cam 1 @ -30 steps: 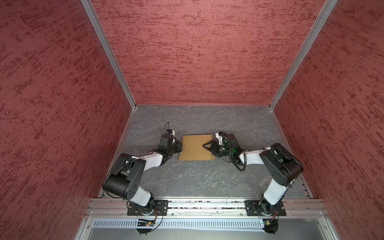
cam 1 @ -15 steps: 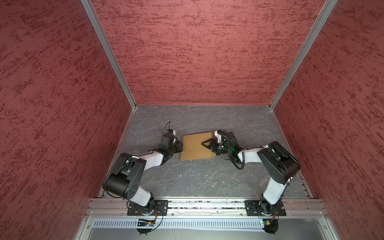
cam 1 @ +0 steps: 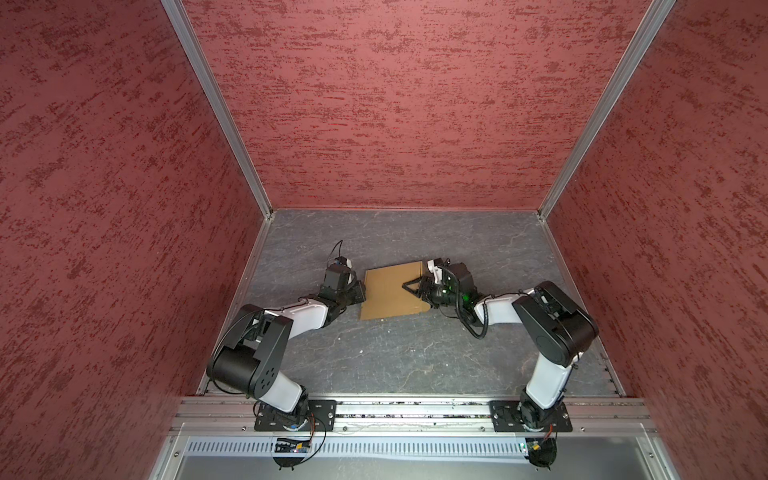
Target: Fold the paper box
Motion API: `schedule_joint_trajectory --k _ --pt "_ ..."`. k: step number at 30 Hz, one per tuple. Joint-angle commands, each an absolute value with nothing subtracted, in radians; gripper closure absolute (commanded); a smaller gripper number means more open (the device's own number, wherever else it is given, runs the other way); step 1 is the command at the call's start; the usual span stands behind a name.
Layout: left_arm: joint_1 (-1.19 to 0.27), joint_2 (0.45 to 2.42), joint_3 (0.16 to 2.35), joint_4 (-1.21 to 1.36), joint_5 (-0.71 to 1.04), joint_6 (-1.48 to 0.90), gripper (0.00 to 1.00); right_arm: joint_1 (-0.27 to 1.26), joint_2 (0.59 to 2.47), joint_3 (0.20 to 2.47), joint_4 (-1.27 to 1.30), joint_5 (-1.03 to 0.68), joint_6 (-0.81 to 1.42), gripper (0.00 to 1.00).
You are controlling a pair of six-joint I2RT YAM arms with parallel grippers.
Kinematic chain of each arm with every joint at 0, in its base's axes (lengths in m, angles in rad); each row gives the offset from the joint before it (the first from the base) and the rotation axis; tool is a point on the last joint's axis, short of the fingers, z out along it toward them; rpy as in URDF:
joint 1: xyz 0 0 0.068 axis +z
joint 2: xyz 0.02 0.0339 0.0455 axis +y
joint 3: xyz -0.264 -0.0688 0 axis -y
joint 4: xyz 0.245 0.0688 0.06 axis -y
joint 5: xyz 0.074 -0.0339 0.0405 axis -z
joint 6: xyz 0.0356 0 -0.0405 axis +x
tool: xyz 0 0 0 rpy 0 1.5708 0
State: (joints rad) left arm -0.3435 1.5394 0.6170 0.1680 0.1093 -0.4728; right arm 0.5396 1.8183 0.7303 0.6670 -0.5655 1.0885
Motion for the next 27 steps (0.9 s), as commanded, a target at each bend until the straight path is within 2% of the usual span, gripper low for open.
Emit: schedule_joint_trajectory --k 1,14,21,27 --pt "-0.362 1.56 0.633 0.103 0.131 -0.451 0.7 0.545 1.819 0.746 0.706 -0.566 1.095 0.51" --pt "-0.337 1.473 0.713 0.013 0.117 -0.44 0.55 0.545 1.796 0.738 0.686 -0.548 1.066 0.58" --pt "-0.281 1.368 0.772 -0.07 0.141 -0.433 0.35 0.542 1.785 0.736 0.702 -0.562 1.053 0.6" --pt "-0.15 1.318 0.783 -0.087 0.372 -0.462 0.12 0.537 1.703 0.743 0.639 -0.59 1.004 0.61"
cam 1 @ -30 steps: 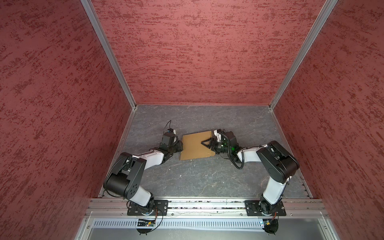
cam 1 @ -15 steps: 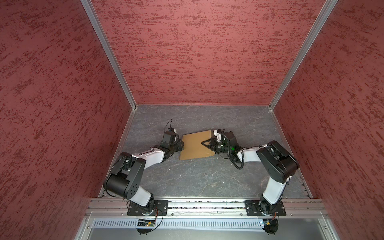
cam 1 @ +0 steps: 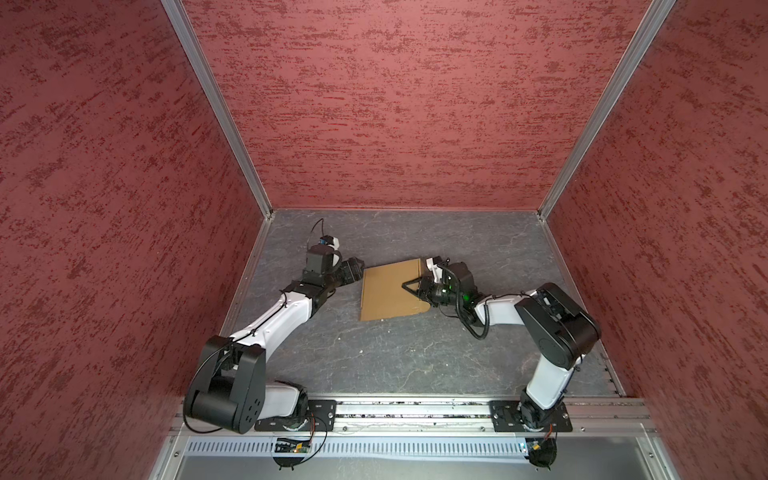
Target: Fold the paper box
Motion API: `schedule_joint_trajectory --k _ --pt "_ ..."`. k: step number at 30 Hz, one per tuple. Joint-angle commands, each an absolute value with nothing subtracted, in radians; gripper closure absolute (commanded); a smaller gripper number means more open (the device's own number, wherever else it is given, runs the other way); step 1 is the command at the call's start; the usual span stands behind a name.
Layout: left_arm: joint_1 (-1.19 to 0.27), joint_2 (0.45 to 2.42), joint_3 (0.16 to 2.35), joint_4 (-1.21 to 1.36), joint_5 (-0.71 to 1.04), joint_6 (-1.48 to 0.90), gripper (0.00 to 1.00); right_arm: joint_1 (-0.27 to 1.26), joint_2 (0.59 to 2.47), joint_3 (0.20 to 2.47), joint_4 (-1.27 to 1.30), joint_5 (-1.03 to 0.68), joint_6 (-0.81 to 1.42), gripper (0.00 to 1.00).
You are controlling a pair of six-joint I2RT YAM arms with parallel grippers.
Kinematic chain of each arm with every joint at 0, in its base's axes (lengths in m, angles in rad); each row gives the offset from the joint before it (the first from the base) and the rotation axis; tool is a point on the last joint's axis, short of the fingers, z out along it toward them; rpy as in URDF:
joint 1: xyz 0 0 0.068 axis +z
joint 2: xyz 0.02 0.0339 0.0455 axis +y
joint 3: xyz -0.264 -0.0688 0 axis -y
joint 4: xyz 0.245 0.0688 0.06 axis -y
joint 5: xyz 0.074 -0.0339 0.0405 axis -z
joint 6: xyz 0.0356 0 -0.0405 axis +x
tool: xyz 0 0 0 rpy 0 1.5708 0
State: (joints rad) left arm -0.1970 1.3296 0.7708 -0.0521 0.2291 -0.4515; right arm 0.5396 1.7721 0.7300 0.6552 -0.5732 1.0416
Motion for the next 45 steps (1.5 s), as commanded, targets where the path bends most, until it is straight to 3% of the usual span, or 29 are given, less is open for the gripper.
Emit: schedule_joint_trajectory --k 1,3,8,15,21,29,32,45 --pt "-0.134 1.318 0.783 -0.086 0.409 -0.47 0.08 0.536 1.684 0.748 0.615 -0.595 0.991 0.61" --pt "-0.109 1.317 0.783 -0.078 0.49 -0.492 0.0 0.532 1.638 0.764 0.546 -0.613 0.964 0.61" --pt "-0.068 1.309 0.779 -0.016 0.654 -0.58 0.0 0.509 1.524 0.837 0.344 -0.646 0.896 0.61" --pt "-0.076 1.359 0.788 0.276 0.843 -0.783 0.0 0.444 1.482 0.966 0.248 -0.782 0.876 0.62" --pt "-0.124 1.4 0.825 0.447 0.877 -0.839 0.0 0.409 1.507 1.046 0.213 -0.859 0.85 0.62" --pt "-0.176 1.446 0.85 0.602 0.869 -0.885 0.0 0.393 1.52 1.039 0.409 -0.954 0.987 0.64" --pt "-0.187 1.461 0.852 0.681 0.877 -0.933 0.07 0.384 1.517 1.052 0.399 -0.962 0.986 0.64" --pt "-0.221 1.474 0.867 0.74 0.97 -0.986 0.09 0.35 1.535 1.107 0.46 -0.986 1.03 0.65"
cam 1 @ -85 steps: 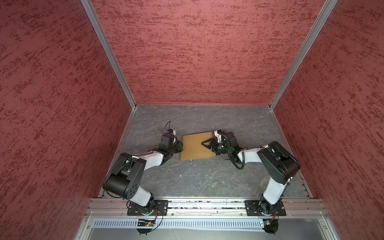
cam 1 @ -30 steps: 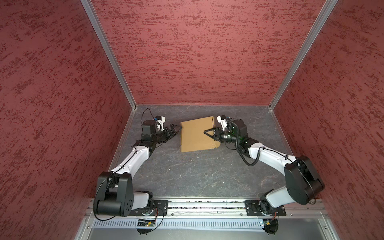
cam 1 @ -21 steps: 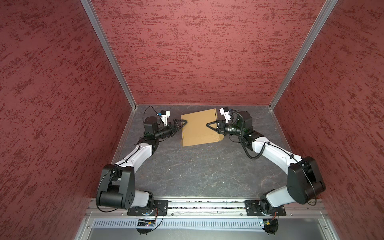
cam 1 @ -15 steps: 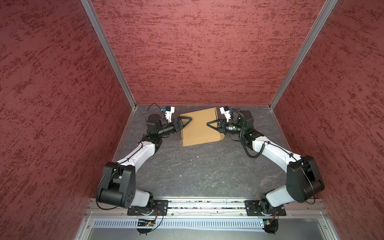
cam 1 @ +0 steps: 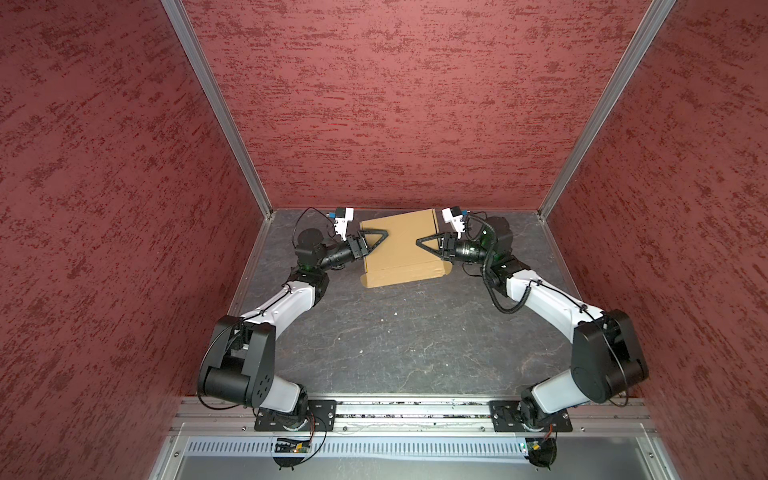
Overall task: Fold the paper box
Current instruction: 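Lift the tan box with both grippers and carry it farther from the robot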
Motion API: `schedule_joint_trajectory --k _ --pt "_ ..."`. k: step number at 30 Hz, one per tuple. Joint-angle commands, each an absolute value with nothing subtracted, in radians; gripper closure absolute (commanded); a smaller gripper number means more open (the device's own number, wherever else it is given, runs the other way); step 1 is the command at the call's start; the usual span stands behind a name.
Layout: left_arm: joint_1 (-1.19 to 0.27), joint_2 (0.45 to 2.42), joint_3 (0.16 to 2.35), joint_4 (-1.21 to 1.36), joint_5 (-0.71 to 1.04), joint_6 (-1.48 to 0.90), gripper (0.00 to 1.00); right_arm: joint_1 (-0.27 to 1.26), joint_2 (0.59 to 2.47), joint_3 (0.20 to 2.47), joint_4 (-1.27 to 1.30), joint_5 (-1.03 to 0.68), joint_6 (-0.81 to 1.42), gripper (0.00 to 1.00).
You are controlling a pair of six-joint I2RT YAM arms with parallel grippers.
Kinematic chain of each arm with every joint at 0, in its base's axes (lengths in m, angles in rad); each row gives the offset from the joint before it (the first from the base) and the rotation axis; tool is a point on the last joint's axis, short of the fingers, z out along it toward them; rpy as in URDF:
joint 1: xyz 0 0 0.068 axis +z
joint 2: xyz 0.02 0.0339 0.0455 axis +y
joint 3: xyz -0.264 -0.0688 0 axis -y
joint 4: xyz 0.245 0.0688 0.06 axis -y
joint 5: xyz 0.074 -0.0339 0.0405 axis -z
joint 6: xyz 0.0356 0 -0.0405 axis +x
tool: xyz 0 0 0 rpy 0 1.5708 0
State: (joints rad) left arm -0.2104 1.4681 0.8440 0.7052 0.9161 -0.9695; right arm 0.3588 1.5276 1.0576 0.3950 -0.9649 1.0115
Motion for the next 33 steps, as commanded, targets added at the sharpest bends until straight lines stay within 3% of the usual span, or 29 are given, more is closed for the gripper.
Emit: schedule_joint_trajectory --k 1,12,23,33 --pt "-0.221 1.476 0.868 0.749 0.981 -0.994 0.09 0.347 1.538 1.114 0.455 -0.992 1.026 0.65" --pt "-0.221 1.51 0.914 0.796 1.085 -1.059 0.14 0.32 1.549 1.186 0.331 -1.037 0.935 0.66" --pt "-0.235 1.547 0.932 0.915 1.101 -1.142 0.24 0.31 1.553 1.181 0.328 -1.037 0.936 0.66" --pt "-0.249 1.56 0.972 0.872 1.098 -1.126 0.25 0.31 1.575 1.187 0.345 -1.033 0.95 0.66"
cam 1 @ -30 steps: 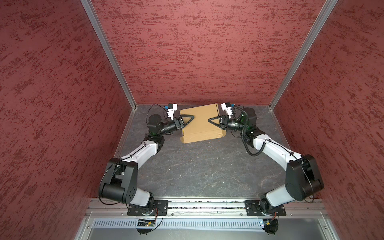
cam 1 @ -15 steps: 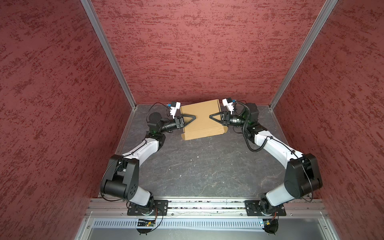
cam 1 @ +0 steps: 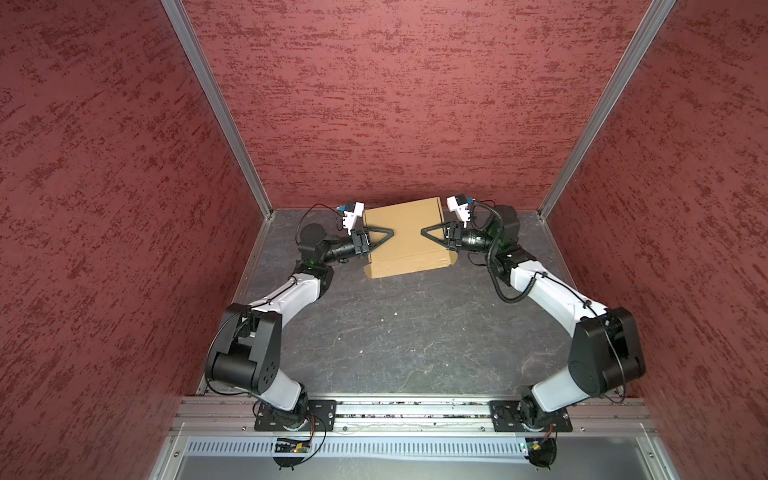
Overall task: Fold the paper box
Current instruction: 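Lift the tan box with both grippers and carry it farther from the robot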
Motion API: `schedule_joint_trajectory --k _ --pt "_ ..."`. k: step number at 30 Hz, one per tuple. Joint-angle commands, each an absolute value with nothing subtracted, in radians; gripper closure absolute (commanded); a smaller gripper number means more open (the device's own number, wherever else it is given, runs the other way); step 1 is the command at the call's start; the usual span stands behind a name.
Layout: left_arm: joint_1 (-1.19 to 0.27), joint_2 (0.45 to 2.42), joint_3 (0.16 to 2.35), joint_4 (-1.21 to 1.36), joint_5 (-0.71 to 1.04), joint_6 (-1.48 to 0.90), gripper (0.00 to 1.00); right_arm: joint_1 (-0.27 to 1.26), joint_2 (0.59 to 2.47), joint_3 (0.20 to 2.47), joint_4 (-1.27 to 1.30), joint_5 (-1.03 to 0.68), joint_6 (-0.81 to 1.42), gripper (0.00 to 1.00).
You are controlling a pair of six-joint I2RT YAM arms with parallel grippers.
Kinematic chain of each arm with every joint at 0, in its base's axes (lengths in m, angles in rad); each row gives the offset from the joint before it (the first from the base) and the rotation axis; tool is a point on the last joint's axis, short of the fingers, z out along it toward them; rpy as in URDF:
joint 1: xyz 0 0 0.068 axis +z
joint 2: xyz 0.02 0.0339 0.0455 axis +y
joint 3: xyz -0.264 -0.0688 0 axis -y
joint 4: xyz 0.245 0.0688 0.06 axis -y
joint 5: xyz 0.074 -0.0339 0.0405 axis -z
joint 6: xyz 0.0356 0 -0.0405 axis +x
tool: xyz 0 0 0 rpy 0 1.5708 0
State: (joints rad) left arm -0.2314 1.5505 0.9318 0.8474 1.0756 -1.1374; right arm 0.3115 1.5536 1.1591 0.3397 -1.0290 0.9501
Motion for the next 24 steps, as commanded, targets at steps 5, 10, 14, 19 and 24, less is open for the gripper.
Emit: schedule_joint_trajectory --k 5,10,14,19,24 --pt "-0.257 1.571 0.995 0.839 1.104 -1.113 0.32 0.31 1.586 1.19 0.36 -1.031 0.963 0.66" --pt "-0.263 1.575 1.006 0.817 1.104 -1.099 0.41 0.31 1.592 1.19 0.368 -1.031 0.968 0.66" --pt "-0.267 1.579 1.014 0.818 1.106 -1.101 0.49 0.31 1.595 1.192 0.371 -1.031 0.972 0.66" --pt "-0.267 1.583 1.023 0.821 1.104 -1.108 0.55 0.31 1.594 1.192 0.376 -1.031 0.974 0.65" --pt "-0.268 1.58 1.029 0.847 1.104 -1.13 0.59 0.309 1.595 1.186 0.391 -1.032 0.986 0.63"
